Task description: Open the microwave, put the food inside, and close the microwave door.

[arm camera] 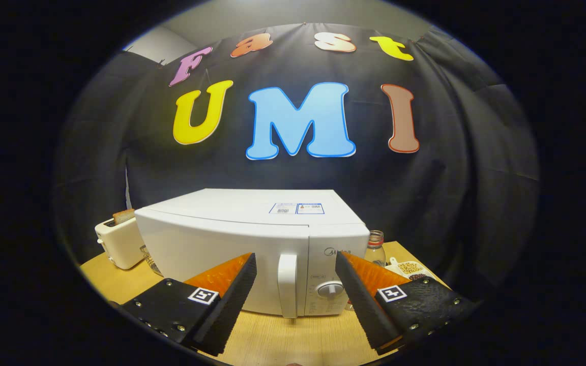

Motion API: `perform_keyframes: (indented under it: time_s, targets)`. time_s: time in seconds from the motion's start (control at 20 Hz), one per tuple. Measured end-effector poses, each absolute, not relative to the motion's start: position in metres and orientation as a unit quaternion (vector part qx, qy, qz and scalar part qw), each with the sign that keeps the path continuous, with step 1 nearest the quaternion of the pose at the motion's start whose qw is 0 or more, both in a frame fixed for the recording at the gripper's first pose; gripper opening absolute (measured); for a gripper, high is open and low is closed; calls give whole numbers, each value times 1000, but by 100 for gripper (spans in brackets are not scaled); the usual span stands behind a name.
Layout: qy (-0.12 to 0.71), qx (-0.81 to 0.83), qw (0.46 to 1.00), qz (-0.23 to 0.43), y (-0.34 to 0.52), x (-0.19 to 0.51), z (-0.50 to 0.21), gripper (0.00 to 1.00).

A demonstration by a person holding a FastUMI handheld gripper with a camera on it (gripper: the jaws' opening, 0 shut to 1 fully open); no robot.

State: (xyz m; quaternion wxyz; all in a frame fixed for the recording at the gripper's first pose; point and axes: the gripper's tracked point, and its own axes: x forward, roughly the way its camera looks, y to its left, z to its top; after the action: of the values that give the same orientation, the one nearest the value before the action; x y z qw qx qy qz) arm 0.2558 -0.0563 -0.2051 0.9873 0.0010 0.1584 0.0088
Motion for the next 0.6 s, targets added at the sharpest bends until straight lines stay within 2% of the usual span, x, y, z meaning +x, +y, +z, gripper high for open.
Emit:
perform_keyframes:
  time_s: [0.25,0.3,0.35,0.45,0.5,0.6]
  targets:
    - [211,10,977,6,-54,268,-252,97]
    - [216,10,976,9,-51,268,-257,90]
    - [221,8,975,8,-49,270,-260,89]
    - [231,9,973,11,-48,273,-269,78]
    - [234,7,972,2,-51,273,-274,77]
    - [237,11,971,-3,-52,276,-276,52]
